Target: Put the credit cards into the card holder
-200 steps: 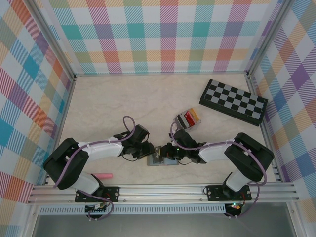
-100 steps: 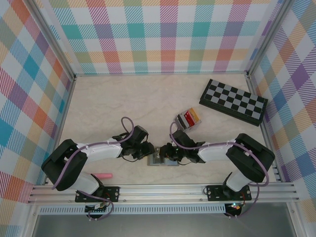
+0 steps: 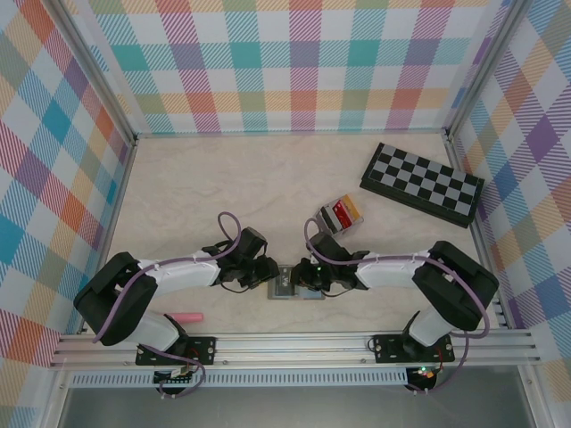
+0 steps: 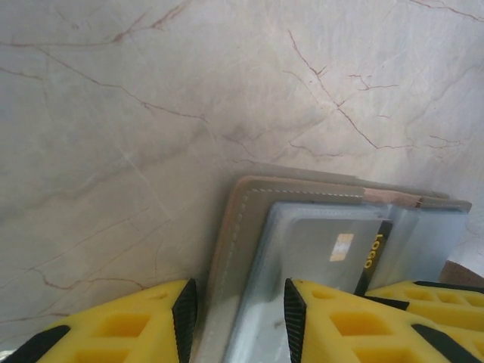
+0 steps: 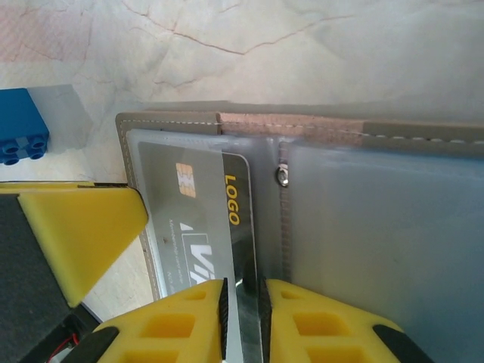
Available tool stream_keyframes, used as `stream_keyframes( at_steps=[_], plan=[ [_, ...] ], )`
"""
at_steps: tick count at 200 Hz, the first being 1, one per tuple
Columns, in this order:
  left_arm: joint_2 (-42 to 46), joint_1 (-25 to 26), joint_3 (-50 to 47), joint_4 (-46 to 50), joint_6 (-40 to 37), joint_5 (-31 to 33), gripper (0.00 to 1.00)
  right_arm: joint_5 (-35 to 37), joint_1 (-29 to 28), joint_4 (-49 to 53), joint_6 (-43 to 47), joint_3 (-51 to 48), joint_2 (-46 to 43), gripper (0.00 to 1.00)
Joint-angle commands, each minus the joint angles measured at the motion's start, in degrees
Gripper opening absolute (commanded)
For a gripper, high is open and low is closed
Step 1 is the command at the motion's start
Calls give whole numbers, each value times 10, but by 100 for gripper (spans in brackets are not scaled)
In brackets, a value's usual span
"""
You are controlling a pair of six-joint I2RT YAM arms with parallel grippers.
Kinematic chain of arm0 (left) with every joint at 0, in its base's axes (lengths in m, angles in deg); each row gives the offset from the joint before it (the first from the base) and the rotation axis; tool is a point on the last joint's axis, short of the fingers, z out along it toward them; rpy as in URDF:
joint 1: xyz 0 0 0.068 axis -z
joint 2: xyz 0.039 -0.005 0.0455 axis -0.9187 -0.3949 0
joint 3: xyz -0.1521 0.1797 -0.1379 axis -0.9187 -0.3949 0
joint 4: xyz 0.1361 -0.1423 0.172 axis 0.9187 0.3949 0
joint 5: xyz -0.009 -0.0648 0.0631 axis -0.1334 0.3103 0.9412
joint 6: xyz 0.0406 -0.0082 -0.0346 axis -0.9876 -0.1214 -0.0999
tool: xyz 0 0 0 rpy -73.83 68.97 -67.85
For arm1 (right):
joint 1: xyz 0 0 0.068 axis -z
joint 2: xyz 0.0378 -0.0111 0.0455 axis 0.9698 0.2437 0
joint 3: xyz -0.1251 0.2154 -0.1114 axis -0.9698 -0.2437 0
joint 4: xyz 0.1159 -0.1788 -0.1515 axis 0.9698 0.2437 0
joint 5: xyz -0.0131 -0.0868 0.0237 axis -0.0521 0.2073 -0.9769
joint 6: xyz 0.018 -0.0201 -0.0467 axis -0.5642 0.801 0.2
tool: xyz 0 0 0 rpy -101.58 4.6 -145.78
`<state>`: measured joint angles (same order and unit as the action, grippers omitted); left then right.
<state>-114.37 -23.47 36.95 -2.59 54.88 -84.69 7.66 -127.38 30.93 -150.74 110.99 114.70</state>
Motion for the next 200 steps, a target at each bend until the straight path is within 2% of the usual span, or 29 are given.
stream_keyframes(
  at_steps=[1,27,46,79,95,116,130,149,158,179,200],
  plan=[
    [-1,12,-15,-40,14,-14,38,-30,-5,-24,-3,23,15,19],
    [0,15,-17,-44,20,-11,38,-40,-5,-35,-11,31,18,19],
    [9,15,-16,-27,19,4,38,-16,-5,6,3,38,-4,21],
    [39,15,-2,35,9,53,46,83,19,203,70,78,-80,36],
    [53,15,12,65,-2,74,49,121,50,286,121,108,-123,47],
    [65,14,36,103,-19,93,55,157,115,386,200,160,-159,56],
    [64,14,58,115,-31,98,58,173,168,443,259,203,-155,65],
    [47,12,94,118,-47,90,62,201,221,506,330,274,-120,71],
    [34,13,115,115,-53,82,62,211,231,520,365,303,-98,72],
    [-5,11,158,102,-58,62,63,249,237,559,417,370,-26,65],
    [-48,11,198,95,-58,43,64,266,237,572,453,416,40,53]
  ],
)
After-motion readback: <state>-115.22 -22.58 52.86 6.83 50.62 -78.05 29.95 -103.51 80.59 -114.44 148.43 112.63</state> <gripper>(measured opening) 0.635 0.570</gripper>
